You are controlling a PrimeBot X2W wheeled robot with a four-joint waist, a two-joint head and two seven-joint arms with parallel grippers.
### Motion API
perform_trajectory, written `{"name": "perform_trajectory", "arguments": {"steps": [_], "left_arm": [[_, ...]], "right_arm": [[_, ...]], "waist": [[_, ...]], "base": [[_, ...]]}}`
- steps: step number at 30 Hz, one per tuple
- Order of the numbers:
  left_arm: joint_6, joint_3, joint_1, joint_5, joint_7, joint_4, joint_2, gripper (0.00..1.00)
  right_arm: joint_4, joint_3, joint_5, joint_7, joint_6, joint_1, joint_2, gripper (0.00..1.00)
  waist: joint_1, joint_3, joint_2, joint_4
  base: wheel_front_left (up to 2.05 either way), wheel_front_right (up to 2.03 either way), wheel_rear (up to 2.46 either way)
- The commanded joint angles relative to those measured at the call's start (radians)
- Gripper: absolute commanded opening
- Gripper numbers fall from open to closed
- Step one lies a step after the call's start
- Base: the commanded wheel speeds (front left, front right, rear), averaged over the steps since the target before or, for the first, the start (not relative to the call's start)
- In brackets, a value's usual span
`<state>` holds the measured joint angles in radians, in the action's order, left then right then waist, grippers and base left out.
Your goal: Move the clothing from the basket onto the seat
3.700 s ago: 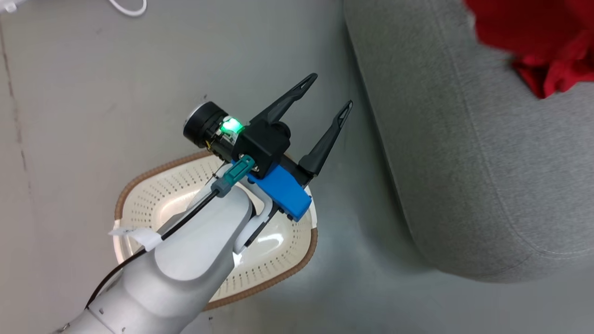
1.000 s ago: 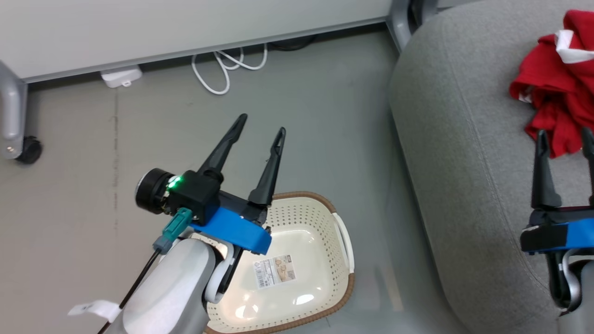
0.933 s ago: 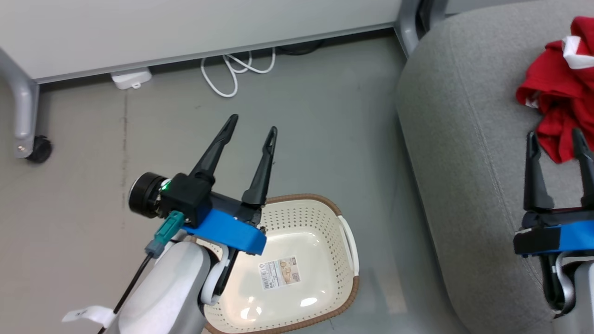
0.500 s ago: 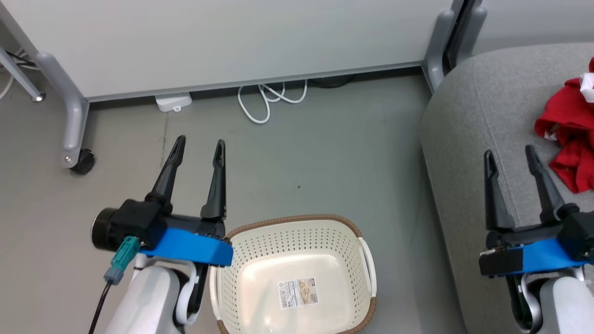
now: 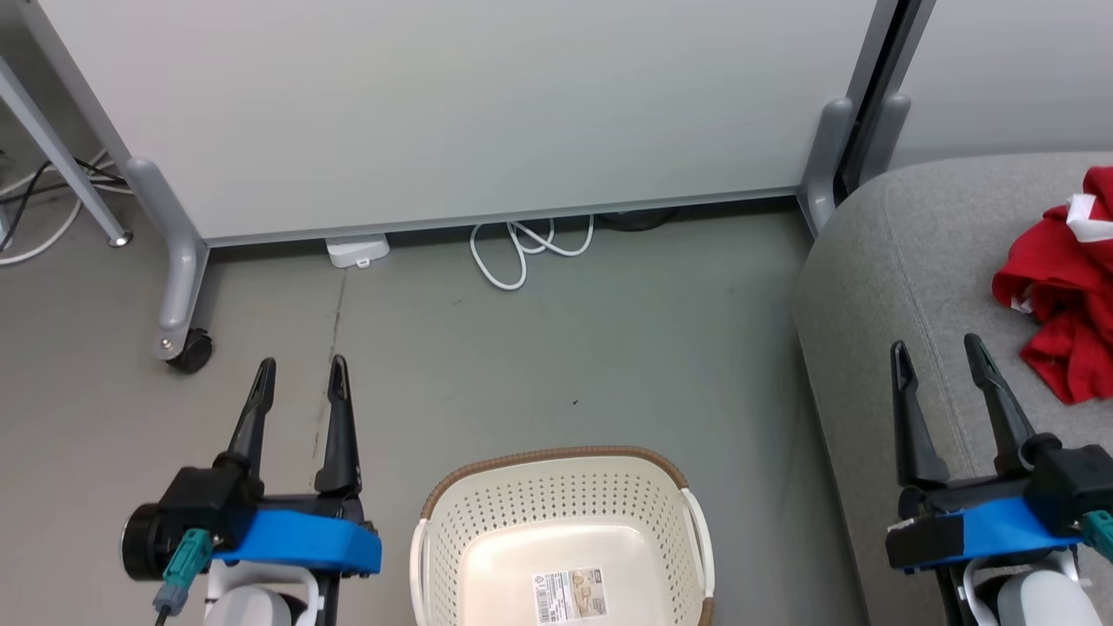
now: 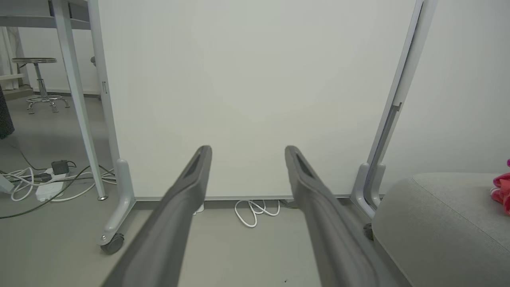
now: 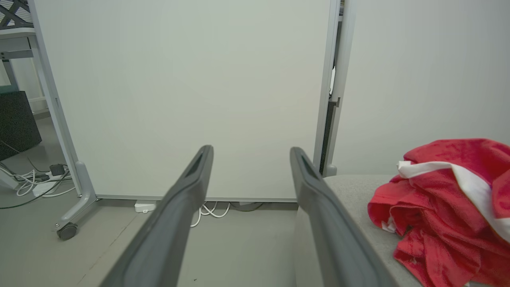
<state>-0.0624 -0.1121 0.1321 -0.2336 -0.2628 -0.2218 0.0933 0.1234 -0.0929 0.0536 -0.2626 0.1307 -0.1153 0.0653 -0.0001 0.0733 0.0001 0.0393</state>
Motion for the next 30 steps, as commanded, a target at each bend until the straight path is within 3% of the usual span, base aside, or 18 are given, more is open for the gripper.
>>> {"name": "perform_trajectory", "arguments": {"steps": [1, 16, 30], "left_arm": [[-0.009, 0.017, -0.021, 0.011, -0.003, -0.003, -0.005, 1.00], [-0.032, 0.078, -0.092, 0.059, -0.003, -0.028, -0.035, 1.00], [-0.045, 0.073, -0.101, 0.077, -0.003, -0.043, -0.042, 1.00]], "right_arm": [[0.002, -0.002, -0.003, -0.003, 0.000, 0.025, -0.006, 1.00], [0.018, 0.030, 0.014, -0.003, 0.000, 0.107, -0.016, 1.00], [0.031, 0.041, 0.031, -0.003, 0.000, 0.124, -0.016, 1.00]], "waist": [[0.0001, -0.016, -0.0001, 0.004], [0.0001, -0.066, -0.0001, 0.028], [0.0001, -0.078, -0.0001, 0.035]], "base": [[0.00, 0.00, 0.00], [0.00, 0.00, 0.00], [0.00, 0.00, 0.00]]}}
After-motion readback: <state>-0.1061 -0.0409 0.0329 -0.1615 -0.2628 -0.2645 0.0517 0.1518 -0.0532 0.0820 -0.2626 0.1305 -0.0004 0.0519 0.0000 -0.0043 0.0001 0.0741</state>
